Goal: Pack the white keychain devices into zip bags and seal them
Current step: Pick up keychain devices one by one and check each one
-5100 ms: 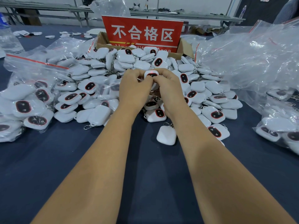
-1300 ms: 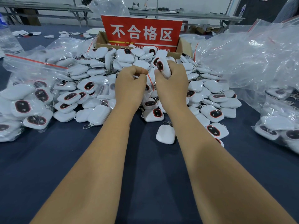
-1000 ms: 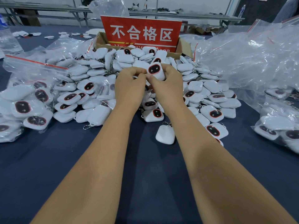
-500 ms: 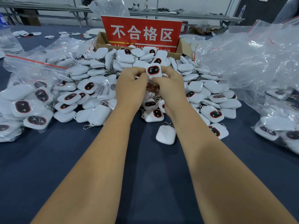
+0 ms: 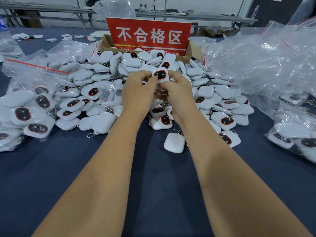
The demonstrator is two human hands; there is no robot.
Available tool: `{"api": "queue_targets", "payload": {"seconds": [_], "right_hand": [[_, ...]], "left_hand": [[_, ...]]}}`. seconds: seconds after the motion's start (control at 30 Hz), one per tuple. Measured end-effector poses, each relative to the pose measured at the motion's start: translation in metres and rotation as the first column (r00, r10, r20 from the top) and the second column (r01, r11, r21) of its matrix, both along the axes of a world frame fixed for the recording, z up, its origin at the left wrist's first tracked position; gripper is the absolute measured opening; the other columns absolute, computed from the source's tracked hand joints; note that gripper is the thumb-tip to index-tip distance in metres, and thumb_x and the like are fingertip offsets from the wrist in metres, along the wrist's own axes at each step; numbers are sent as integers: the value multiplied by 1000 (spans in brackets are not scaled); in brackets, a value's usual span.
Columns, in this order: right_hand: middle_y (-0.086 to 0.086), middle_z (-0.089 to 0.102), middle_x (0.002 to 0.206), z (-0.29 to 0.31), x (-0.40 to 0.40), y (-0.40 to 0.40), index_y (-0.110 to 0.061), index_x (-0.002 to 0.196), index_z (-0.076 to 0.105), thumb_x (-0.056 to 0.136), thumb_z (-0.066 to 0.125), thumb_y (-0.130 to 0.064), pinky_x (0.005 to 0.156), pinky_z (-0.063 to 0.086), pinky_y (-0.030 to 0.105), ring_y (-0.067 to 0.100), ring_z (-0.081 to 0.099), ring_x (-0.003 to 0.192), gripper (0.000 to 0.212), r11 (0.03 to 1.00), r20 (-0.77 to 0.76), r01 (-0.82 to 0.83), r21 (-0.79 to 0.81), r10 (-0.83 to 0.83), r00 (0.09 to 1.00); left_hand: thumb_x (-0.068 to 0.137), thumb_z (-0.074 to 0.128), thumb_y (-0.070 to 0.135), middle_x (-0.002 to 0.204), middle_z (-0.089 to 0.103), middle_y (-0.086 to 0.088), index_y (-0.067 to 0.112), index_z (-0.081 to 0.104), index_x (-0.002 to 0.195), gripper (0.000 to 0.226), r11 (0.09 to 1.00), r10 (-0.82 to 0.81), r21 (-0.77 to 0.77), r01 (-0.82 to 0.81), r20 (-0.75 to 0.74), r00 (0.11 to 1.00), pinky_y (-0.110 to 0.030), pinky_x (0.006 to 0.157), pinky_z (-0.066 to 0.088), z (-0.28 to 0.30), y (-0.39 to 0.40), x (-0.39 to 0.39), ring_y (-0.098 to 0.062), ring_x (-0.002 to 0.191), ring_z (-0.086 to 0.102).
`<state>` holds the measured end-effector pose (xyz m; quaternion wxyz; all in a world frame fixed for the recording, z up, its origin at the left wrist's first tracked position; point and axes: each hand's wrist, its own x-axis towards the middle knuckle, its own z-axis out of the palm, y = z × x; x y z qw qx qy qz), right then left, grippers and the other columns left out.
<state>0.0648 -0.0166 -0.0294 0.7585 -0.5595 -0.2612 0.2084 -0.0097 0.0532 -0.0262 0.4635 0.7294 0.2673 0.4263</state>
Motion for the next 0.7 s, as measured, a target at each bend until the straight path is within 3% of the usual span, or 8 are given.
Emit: {"api": "queue_targets", "payload": {"seconds": [0.07, 0.17, 0.33, 0.47, 0.7], "right_hand": [[5, 71, 74, 0, 0, -1, -16, 93, 70, 80, 57, 2, 63, 57, 33, 18, 69, 65, 26, 999, -29, -23, 23, 23, 999], [5, 69, 78, 1, -1, -2, -19, 89, 70, 87, 56, -4, 56, 55, 28, 14, 68, 61, 20, 999, -50, -30, 44, 32, 998], [4, 70, 83, 2, -4, -1, -22, 86, 69, 92, 57, -4, 59, 54, 26, 10, 68, 64, 23, 996, -50, -27, 80, 31, 998], [-3, 69, 70, 3, -5, -2, -19, 84, 68, 92, 54, -2, 54, 52, 21, 7, 65, 61, 23, 996, -29, -31, 88, 34, 999], [-2, 69, 73, 5, -6, -4, -19, 86, 69, 92, 54, -2, 54, 52, 22, 8, 66, 64, 23, 997, -33, -29, 69, 32, 999]], "left_hand": [[86, 60, 30, 81, 65, 23, 38, 63, 67, 21, 1000, -7, 3, 7, -18, 1000, -40, 83, 54, 1, -1, -1, -12, 83, 64], [74, 58, 35, 89, 65, 9, 35, 64, 62, 14, 1000, -23, -17, 23, -25, 999, -44, 82, 54, 4, -4, -2, -18, 86, 65], [73, 53, 38, 105, 64, 2, 34, 62, 73, 10, 999, -28, -20, 27, -38, 999, -44, 86, 53, 5, -6, -3, -16, 92, 62], [75, 53, 38, 107, 62, 4, 32, 64, 81, 14, 999, -27, -21, 26, -41, 999, -44, 90, 51, 3, -5, -2, -15, 96, 61], [80, 56, 36, 104, 64, 5, 35, 64, 86, 11, 1000, -30, 4, 30, -31, 999, -42, 89, 51, 2, -6, -2, -11, 96, 60]]}}
